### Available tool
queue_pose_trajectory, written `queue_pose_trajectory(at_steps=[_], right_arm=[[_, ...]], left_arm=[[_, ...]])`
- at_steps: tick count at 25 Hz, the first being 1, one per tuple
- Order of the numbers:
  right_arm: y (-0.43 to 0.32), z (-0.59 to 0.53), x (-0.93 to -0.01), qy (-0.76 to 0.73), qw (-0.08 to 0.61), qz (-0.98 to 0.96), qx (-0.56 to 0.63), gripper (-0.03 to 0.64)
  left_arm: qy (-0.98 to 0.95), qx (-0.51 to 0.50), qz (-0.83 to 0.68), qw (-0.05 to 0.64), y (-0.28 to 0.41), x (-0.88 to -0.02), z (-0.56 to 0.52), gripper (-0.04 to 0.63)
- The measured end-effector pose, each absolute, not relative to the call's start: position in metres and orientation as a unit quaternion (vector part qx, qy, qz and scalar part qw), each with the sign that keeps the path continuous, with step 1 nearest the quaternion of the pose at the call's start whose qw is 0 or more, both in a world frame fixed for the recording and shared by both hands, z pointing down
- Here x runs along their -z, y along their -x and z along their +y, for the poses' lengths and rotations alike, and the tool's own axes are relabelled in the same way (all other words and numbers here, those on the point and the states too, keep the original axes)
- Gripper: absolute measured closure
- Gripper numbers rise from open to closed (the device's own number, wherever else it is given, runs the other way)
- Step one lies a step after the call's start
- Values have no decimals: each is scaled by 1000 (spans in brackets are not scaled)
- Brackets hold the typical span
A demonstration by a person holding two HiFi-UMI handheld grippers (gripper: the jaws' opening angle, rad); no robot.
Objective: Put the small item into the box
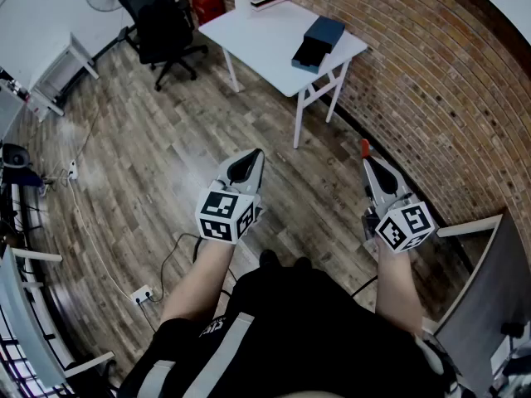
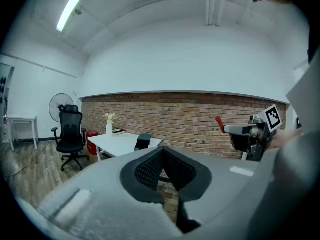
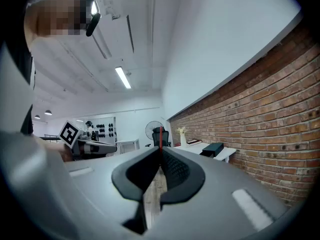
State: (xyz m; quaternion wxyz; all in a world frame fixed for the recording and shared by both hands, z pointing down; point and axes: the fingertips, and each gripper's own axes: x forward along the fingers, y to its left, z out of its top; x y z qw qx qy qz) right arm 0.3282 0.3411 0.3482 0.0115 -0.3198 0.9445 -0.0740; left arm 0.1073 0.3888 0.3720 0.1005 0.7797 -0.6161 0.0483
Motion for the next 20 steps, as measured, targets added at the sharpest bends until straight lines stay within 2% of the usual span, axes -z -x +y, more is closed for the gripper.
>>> queue_pose_trajectory(at_steps=[20], right_arm=[[-253, 347, -340, 315, 19, 946, 72, 601]], left_arm=[[-781, -23, -616, 101, -41, -375, 402, 589]])
